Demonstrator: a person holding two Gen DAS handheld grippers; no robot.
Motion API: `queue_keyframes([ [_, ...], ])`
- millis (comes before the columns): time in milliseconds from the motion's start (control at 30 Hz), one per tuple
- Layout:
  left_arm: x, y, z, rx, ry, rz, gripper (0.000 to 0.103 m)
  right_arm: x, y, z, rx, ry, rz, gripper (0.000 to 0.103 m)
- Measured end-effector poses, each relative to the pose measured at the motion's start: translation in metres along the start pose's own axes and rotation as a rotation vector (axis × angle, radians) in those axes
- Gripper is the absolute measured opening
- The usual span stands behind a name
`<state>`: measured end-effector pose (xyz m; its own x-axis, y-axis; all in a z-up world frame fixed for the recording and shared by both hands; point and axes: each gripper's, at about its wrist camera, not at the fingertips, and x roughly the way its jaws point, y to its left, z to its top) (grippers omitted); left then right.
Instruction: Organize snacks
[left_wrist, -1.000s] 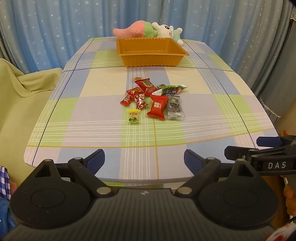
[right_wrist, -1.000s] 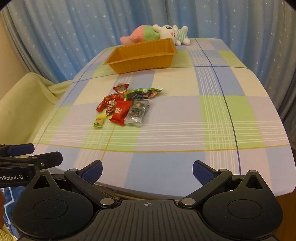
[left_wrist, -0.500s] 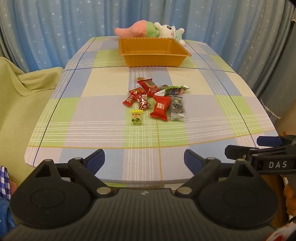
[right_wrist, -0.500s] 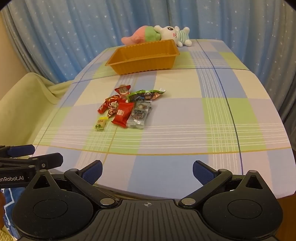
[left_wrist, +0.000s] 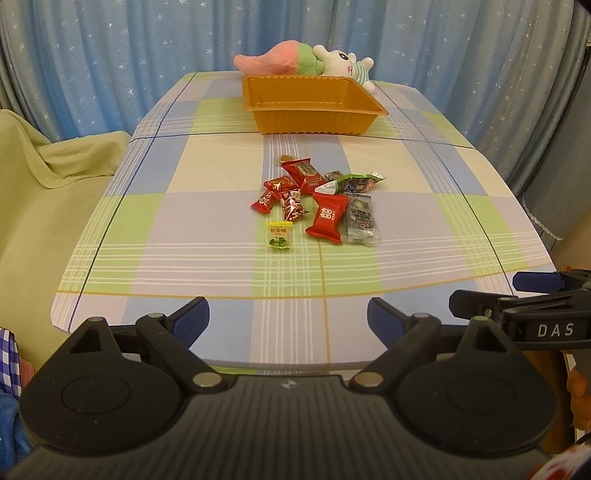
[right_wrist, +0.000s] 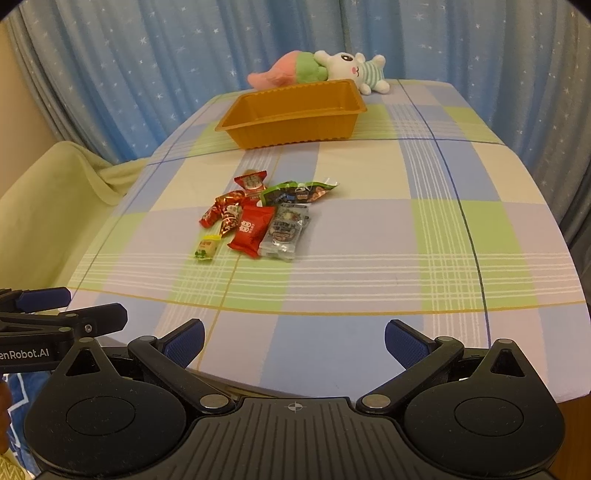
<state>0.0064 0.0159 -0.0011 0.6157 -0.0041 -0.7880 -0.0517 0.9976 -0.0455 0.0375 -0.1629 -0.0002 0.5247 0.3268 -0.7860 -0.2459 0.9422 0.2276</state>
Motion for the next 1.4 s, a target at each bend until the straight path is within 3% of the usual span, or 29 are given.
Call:
queue_keyframes([
  [1400, -0.0018, 0.0070, 0.0041, -0.012, -0.002, 0.000, 0.092, 0.0016, 0.0074, 0.0026, -0.011, -0.002, -0.002, 0.103],
])
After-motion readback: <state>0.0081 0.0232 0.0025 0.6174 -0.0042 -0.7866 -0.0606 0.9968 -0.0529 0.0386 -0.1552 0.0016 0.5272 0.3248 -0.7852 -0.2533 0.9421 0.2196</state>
